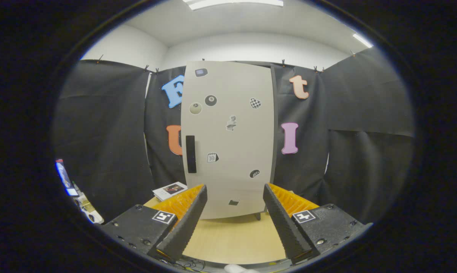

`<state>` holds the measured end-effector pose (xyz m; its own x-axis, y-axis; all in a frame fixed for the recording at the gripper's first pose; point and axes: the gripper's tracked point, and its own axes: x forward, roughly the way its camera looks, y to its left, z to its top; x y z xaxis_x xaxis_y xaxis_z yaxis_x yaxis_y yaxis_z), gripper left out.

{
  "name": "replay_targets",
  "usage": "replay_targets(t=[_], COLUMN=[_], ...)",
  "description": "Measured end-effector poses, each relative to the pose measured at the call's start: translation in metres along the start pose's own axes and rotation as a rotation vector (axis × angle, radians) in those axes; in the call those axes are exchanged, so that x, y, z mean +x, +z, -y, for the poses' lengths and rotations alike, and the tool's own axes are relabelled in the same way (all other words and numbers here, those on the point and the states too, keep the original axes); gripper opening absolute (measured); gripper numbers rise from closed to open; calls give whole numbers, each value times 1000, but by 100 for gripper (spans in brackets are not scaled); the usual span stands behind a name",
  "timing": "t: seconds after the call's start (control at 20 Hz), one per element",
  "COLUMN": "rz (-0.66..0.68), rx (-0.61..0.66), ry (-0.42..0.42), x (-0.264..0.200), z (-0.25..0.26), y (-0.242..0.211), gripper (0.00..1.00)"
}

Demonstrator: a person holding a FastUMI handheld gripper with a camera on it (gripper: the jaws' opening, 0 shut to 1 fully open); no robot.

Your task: Open the shoe cabinet door, grab the shoes and put them into the shoe cabinet, then close the shoe cabinet door.

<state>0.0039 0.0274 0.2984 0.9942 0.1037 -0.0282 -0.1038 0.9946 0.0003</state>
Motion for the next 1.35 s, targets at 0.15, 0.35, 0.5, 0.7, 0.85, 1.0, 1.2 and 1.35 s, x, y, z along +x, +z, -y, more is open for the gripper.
replay_targets(t=[0.15,0.35,0.5,0.7,0.85,1.0,1.2,1.35], rz=[-9,-5,8,18,9,9,15,16], rx=[11,15,15,15,29,27,15,20], ry=[-34,-59,-71,-75,-76,-71,-70,-68], x=[-7,-13,-17,-21,-24,-27,-30,-32], z=[10,16,19,21,22,19,19,19], y=[-3,-2,3,6,2,4,7,7], gripper=[98,97,98,98,98,98,98,98])
